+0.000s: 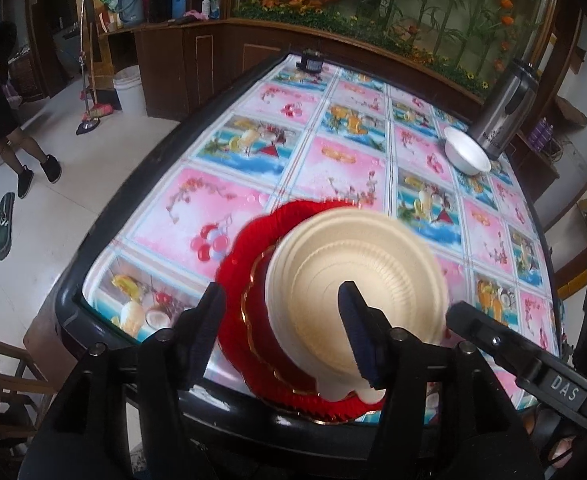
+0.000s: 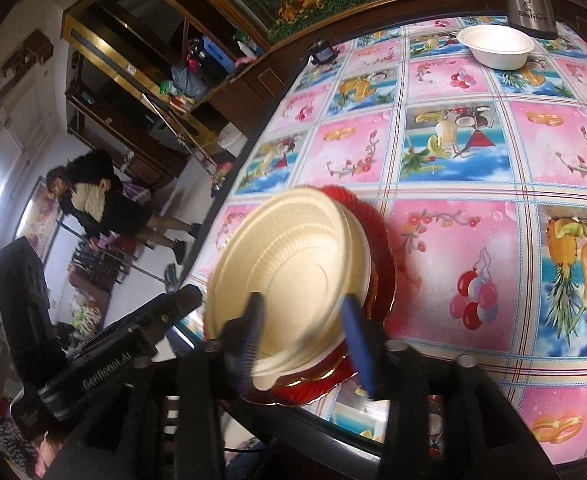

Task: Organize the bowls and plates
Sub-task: 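Lower the beige plate onto the red plate stack with both grippers, then open both grippers and withdraw from the plate stack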

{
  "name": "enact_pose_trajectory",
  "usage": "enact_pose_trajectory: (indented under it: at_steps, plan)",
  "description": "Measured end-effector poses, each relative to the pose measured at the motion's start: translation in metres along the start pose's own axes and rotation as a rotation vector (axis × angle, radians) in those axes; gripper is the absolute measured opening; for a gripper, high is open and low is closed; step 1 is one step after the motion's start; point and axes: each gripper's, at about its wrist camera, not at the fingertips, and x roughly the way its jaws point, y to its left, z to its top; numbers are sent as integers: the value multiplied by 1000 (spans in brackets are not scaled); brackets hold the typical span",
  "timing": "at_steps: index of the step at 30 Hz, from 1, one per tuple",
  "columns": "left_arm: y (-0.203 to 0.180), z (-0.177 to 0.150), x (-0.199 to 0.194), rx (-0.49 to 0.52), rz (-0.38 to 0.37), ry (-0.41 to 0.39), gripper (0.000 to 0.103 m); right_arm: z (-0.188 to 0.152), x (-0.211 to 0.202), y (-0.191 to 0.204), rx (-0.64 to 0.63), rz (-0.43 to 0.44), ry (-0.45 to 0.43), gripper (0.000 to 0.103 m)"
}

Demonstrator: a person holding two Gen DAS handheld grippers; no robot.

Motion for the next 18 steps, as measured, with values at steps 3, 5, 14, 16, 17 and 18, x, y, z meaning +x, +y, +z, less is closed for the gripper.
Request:
enact_pose_trajectory:
  at_steps: [3, 5, 14, 16, 17, 18]
  plan:
    - [-10, 22, -7, 1, -12, -24, 76, 7, -17, -8, 32, 27, -44, 66]
    - [-24, 36, -5, 29, -38, -11, 78, 17, -29, -17, 62, 46, -69, 72]
    - [-142, 110, 57, 98, -139, 149, 78, 82, -84, -102, 224, -24, -200, 79]
    - [-169, 121, 68, 117, -146, 145, 78, 102, -92, -127, 255, -55, -217, 79]
    - [-185, 127, 78, 121, -151, 151, 78, 110, -93, -138, 269, -67, -220, 79]
    - [-197, 132, 86, 118, -152, 154, 78, 121, -94, -151, 292, -84, -222, 79]
